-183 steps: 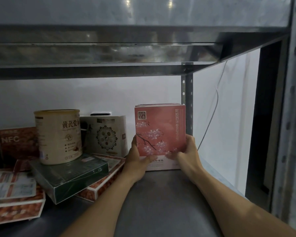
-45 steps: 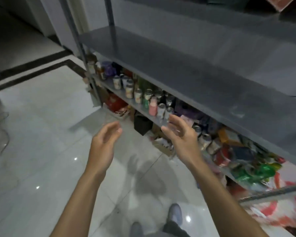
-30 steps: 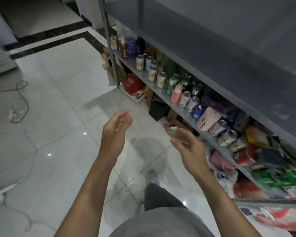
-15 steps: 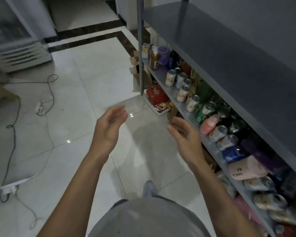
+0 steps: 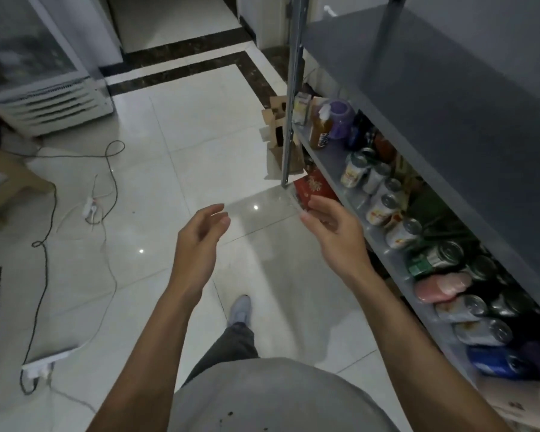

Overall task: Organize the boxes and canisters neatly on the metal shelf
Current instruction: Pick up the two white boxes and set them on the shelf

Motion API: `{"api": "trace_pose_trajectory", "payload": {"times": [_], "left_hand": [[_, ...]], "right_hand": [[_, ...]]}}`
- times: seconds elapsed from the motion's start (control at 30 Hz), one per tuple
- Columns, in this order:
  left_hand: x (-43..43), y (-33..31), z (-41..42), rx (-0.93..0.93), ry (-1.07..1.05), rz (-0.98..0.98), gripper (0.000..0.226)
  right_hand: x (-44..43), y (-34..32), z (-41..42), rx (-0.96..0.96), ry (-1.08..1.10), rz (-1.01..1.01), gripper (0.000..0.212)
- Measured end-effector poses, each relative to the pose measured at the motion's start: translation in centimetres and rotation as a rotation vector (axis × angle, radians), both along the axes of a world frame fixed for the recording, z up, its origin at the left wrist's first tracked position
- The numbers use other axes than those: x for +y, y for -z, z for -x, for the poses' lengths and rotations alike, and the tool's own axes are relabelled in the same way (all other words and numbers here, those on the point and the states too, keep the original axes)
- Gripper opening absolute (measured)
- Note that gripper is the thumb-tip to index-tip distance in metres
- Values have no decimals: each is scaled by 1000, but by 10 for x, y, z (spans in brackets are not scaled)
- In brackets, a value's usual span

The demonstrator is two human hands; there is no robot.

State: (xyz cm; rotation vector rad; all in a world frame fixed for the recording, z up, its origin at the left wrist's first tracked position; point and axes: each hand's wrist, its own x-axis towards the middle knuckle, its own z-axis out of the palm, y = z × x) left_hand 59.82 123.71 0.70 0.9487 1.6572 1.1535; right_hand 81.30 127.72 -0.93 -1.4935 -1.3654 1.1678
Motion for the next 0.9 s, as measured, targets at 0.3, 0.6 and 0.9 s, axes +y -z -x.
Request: {"api": "trace_pose_trajectory", "payload": {"times": [0.3,0.6,0.9], "left_hand": [[171,-14,2,3,420,-21,23],[297,-71,-69,-16,715,-260,28],[383,-207,-141,98,828,-827,42]], "right_hand": [[51,-14,14,-16,400,58,38],[124,-73,-16,-103,673,-90,42],[197,-202,-60,-270,694,-540,53]]}}
